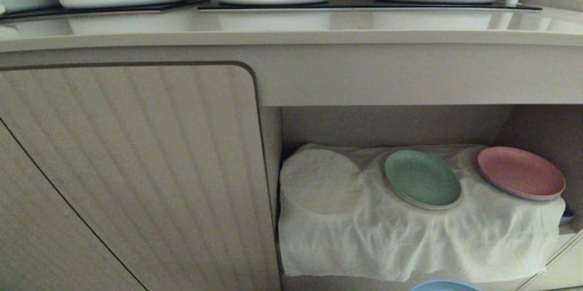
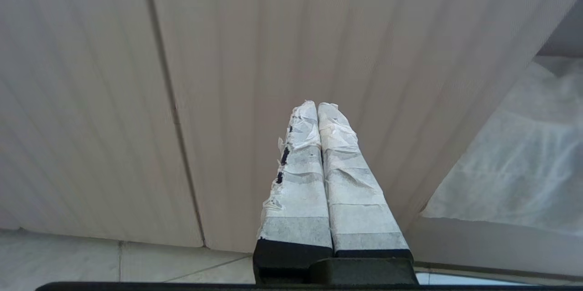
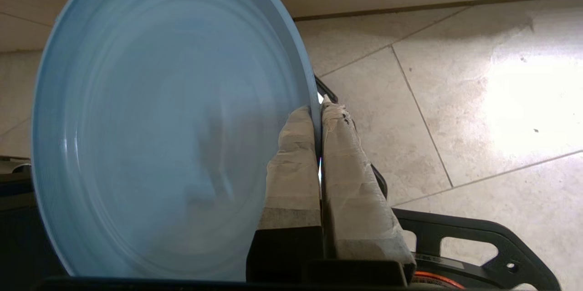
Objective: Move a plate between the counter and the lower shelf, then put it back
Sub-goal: Put the plate
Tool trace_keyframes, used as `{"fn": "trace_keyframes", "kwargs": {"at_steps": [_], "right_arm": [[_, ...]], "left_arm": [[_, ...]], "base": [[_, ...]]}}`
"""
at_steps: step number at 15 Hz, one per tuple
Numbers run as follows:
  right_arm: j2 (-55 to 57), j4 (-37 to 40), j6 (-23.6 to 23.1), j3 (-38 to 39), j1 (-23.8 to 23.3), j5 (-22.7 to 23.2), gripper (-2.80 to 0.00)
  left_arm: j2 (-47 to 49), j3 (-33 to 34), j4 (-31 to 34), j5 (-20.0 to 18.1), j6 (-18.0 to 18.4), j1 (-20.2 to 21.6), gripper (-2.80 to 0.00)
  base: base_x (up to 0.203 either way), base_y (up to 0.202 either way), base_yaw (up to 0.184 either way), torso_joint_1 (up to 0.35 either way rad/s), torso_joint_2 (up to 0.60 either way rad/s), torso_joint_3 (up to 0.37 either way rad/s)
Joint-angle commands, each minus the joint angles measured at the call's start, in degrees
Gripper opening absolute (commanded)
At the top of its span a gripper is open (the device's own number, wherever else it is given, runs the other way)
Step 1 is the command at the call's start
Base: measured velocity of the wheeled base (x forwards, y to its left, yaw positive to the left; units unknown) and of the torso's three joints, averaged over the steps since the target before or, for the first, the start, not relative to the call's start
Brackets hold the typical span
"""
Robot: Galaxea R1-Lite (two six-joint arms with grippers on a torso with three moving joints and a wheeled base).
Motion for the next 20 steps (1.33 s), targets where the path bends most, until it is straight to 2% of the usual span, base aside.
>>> {"fn": "trace_keyframes", "kwargs": {"at_steps": [1,20], "right_arm": [[0.0,0.0,0.1,0.0,0.0,0.0,-2.8],[-0.4,0.0,0.1,-0.2,0.0,0.6,-2.8]], "left_arm": [[0.0,0.0,0.0,0.0,-0.1,0.0,-2.8],[0.0,0.0,0.0,0.0,-0.1,0.0,-2.8]], "base": [[0.0,0.0,0.0,0.0,0.0,0.0],[0.0,-0.188,0.001,0.003,0.0,0.002]]}}
